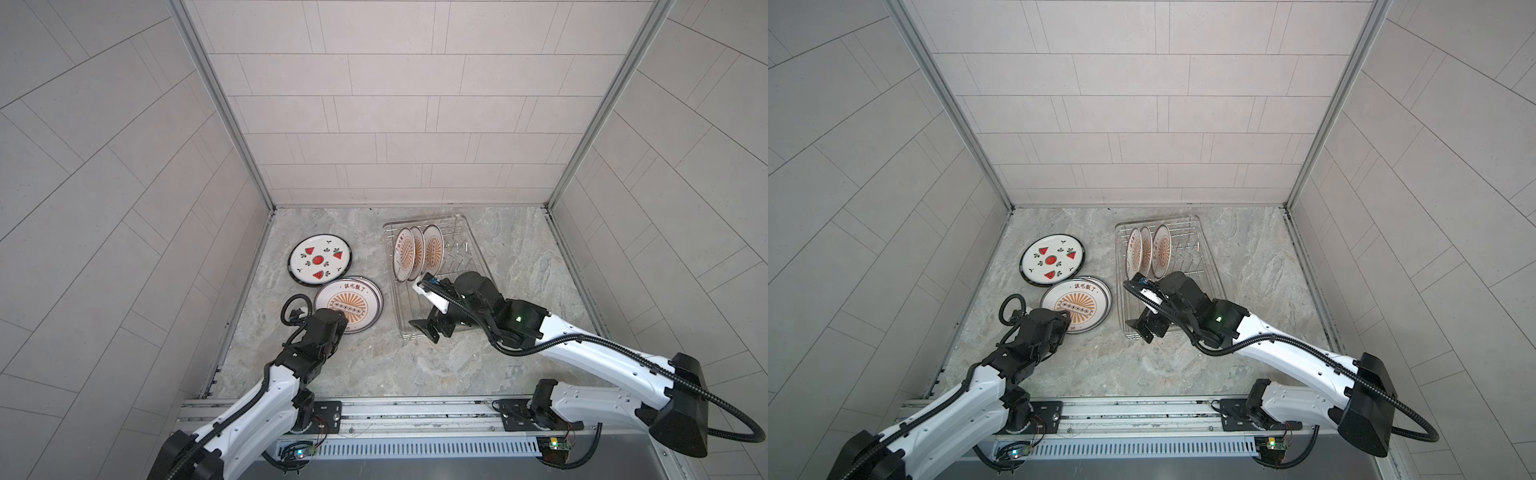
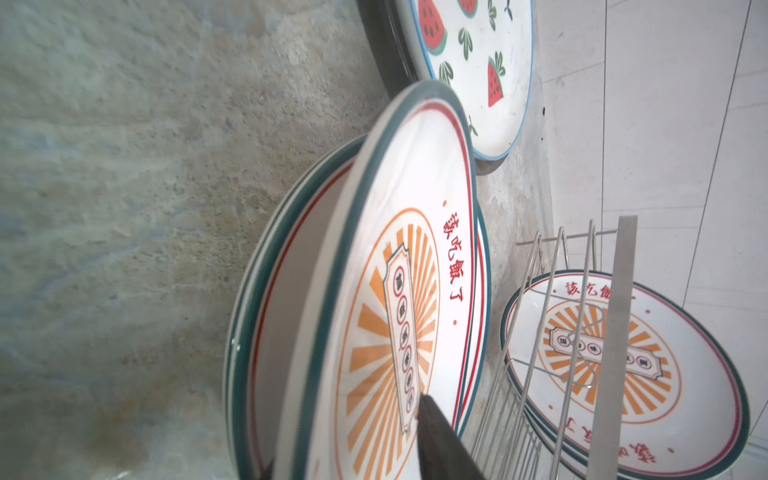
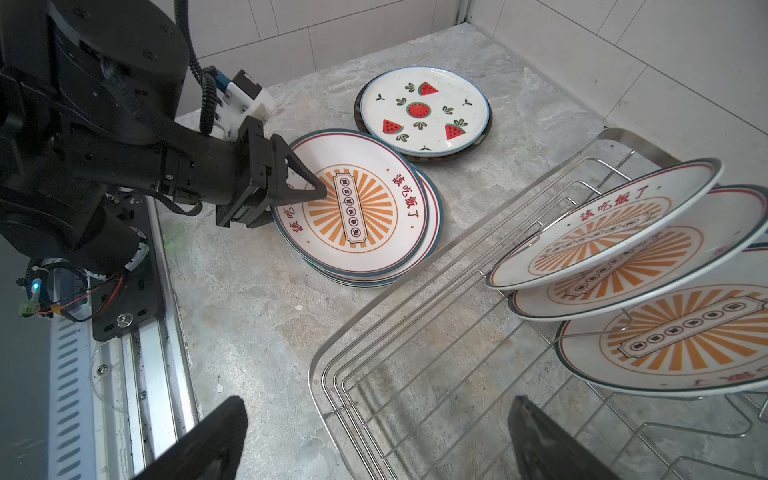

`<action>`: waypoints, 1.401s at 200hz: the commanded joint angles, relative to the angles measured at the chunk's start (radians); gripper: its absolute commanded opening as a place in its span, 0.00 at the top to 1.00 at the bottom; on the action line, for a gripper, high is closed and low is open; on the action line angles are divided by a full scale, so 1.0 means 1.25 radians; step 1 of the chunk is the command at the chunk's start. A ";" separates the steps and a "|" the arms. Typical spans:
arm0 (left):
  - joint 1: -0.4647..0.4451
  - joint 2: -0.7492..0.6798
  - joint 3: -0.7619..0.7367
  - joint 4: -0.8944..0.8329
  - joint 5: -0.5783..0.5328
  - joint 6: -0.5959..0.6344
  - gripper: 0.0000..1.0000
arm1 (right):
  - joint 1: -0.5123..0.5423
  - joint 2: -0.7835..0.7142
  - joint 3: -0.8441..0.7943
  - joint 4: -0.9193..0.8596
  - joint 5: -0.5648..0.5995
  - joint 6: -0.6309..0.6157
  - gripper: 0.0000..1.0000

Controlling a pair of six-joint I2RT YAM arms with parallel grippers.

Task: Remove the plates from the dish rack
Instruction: 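Lower the plate onto the red-text stack with the left gripper while the right hovers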

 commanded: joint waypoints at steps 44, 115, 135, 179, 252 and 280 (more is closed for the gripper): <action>0.002 -0.001 0.044 -0.075 -0.075 0.013 0.47 | 0.007 0.006 0.024 -0.010 0.022 -0.019 0.00; 0.003 0.021 0.079 -0.151 -0.093 0.048 0.47 | 0.009 0.021 0.038 -0.022 0.031 -0.021 0.00; 0.003 0.027 0.079 -0.156 -0.105 0.045 0.48 | 0.008 0.025 0.037 -0.023 0.040 -0.021 0.00; 0.003 0.016 0.079 -0.184 -0.134 0.041 0.52 | 0.010 0.031 0.041 -0.026 0.041 -0.021 0.00; 0.005 0.032 0.087 -0.154 -0.122 0.053 0.56 | 0.011 0.036 0.041 -0.026 0.044 -0.024 0.00; 0.004 0.053 0.087 -0.149 -0.116 0.054 0.57 | 0.013 0.037 0.042 -0.027 0.044 -0.023 0.00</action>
